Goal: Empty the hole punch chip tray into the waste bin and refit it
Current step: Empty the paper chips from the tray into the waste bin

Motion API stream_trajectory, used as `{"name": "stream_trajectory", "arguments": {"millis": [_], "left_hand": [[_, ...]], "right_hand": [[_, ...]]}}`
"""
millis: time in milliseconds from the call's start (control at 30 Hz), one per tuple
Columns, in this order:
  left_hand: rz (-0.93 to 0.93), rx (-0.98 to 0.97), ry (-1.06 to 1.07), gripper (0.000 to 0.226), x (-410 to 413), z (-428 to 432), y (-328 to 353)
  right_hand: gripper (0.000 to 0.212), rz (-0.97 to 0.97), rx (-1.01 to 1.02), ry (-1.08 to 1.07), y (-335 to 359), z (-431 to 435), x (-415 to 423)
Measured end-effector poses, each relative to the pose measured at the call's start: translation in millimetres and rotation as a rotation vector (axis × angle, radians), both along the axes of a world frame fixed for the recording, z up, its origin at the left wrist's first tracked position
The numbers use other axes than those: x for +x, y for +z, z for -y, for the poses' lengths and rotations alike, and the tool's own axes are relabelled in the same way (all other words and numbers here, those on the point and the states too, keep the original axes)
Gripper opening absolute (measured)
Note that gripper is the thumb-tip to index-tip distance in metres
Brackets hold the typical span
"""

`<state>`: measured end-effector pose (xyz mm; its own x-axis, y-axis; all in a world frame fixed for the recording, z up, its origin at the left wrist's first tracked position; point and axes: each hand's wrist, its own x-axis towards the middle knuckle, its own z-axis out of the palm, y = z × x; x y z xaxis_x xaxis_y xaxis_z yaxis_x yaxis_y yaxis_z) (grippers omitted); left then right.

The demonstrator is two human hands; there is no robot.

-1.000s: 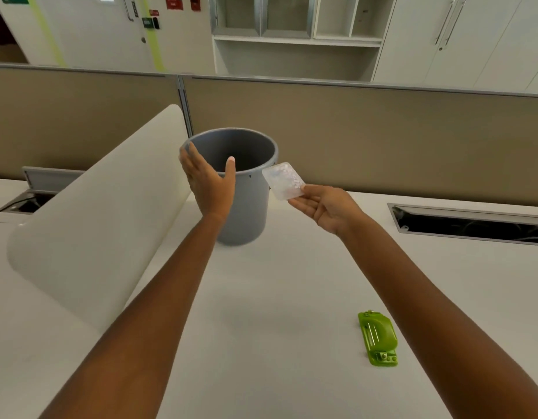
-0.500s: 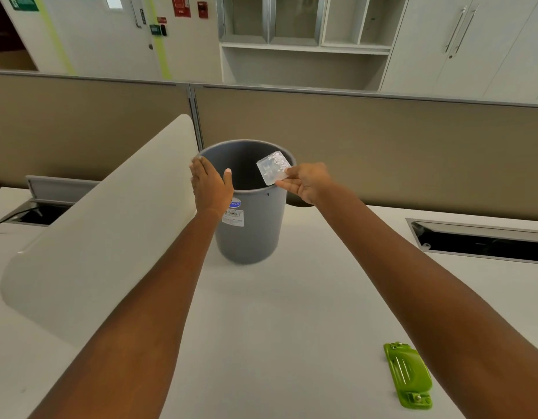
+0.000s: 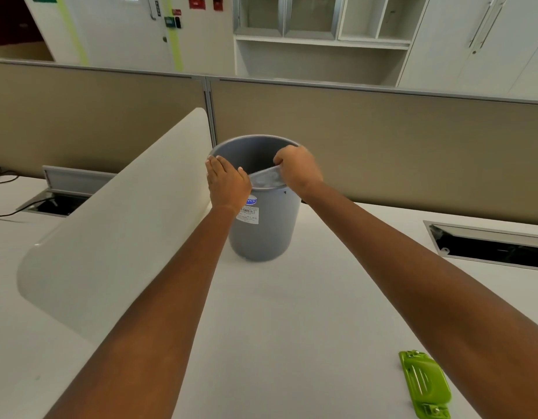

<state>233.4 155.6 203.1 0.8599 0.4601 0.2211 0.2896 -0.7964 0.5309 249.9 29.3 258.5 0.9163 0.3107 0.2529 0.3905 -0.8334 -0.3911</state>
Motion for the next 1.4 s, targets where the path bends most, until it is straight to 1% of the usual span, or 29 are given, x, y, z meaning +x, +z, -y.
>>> {"name": "stream_trajectory", "arguments": {"millis": [100, 267, 400, 500, 567, 700, 800, 833, 900, 1000, 1100, 1133, 1200, 1233, 1267, 1333, 1400], "left_hand": [[0.001, 0.018, 0.006, 0.057, -1, 0, -1], [0.006, 0.027, 0.012, 0.056, -1, 1, -2], [0.007, 0.010, 0.009, 0.056, -2, 2, -1], [0.004, 0.020, 0.010, 0.055, -1, 1, -1], [0.002, 0.020, 0.011, 0.055, -2, 2, -1], [0.005, 0.022, 0.011, 0.054, -3, 3, -1], [0.000, 0.030, 0.009, 0.053, -3, 3, 0], [-0.001, 0.032, 0.009, 0.053, -3, 3, 0], [-0.001, 0.028, 0.005, 0.053, -4, 2, 1], [-0.009, 0.022, -0.008, 0.052, -4, 2, 1], [0.003, 0.034, -0.007, 0.048, -4, 3, 1], [0.003, 0.040, -0.004, 0.047, -4, 3, 1], [-0.002, 0.048, 0.000, 0.047, -4, 2, 1], [-0.005, 0.050, -0.001, 0.046, -3, 2, 1], [-0.006, 0.047, -0.003, 0.046, -3, 2, 1], [-0.006, 0.041, -0.004, 0.047, -3, 2, 0], [-0.001, 0.039, -0.003, 0.046, -4, 2, 0]], "right_hand": [[0.033, 0.008, -0.156, 0.116, 1, 1, -1], [0.031, -0.033, -0.301, 0.260, 6, 6, -2], [0.031, 0.163, -0.385, 0.241, 4, 8, -1], [0.029, 0.210, -0.484, 0.279, 0, 7, -2], [0.029, 0.222, -0.492, 0.294, 2, 8, -2], [0.031, 0.341, -0.455, 0.365, 7, 9, 0], [0.030, 0.310, -0.487, 0.400, 6, 10, 0], [0.030, 0.281, -0.449, 0.369, 6, 11, 1], [0.030, 0.222, -0.291, 0.244, 7, 14, 5], [0.033, 0.090, 0.056, 0.009, 9, 19, 9], [0.034, -0.143, 0.405, -0.128, 11, 20, 11], [0.035, -0.249, 0.555, -0.151, 11, 20, 11], [0.038, -0.484, 0.918, -0.194, 14, 19, 9], [0.040, -0.582, 1.075, -0.208, 16, 19, 7], [0.043, -0.651, 1.190, -0.207, 17, 19, 5], [0.049, -0.738, 1.327, -0.167, 16, 21, 4], [0.053, -0.787, 1.383, -0.129, 14, 23, 5]]}}
